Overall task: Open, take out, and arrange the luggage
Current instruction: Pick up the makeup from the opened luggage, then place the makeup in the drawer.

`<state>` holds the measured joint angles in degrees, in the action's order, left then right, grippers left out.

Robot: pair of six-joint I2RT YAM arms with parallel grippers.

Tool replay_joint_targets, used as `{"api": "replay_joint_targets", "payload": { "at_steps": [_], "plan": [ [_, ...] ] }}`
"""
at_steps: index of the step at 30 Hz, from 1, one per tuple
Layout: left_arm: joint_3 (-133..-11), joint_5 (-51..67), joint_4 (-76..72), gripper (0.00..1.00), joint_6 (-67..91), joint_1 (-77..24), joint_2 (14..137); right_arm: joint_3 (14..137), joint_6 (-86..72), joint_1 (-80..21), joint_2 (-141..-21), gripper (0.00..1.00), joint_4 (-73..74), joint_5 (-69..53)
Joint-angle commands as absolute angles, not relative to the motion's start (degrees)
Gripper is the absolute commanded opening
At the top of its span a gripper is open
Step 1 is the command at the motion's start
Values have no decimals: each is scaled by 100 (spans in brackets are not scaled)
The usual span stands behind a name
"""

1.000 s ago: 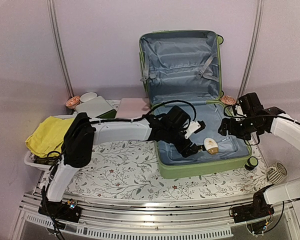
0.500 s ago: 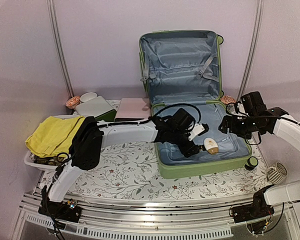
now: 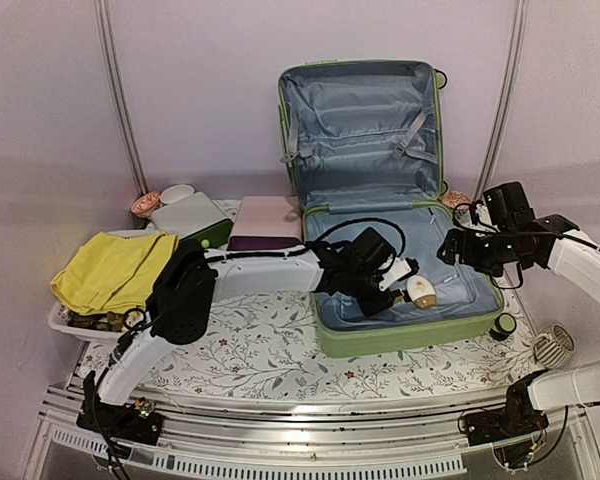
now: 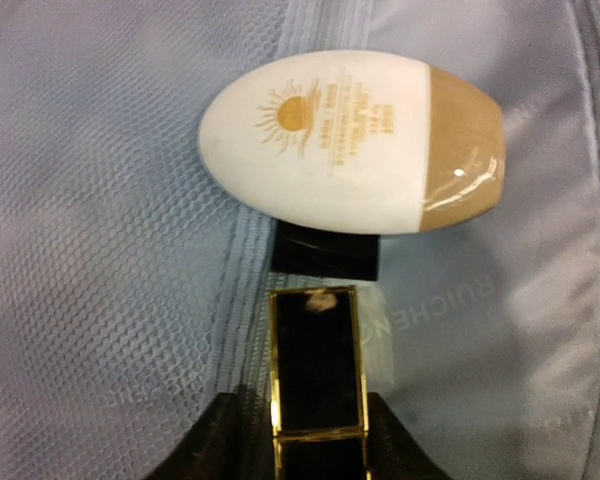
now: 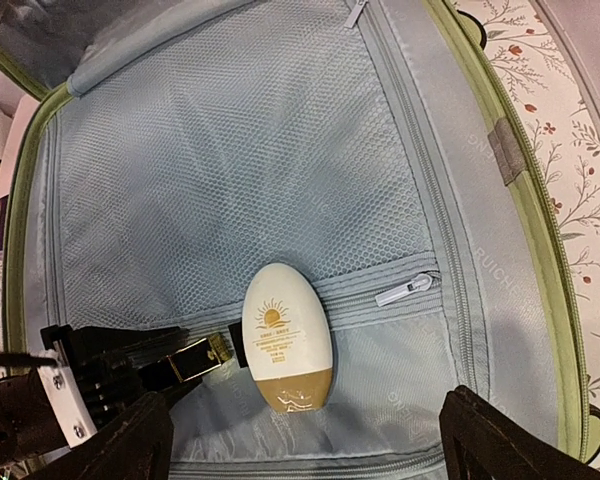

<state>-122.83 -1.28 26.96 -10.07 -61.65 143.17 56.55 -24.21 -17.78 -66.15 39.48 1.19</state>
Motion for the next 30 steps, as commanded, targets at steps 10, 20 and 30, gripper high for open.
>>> {"api": "replay_joint_targets", "payload": {
  "at_steps": [10,20,30],
  "plan": [
    [-11822,-203,2576,20,-685,-6095,13166,5584,-2394,-1745,-6555,95,3680,20],
    [-10694,167,2388,18,-90,-5521,11893,5480,-2367,-1746,-6585,94,3479,-241],
    [-8952,-459,2821,20,-626,-4022,10382,5530,-2236,-1747,-6695,94,3331,-465]
  ]
}}
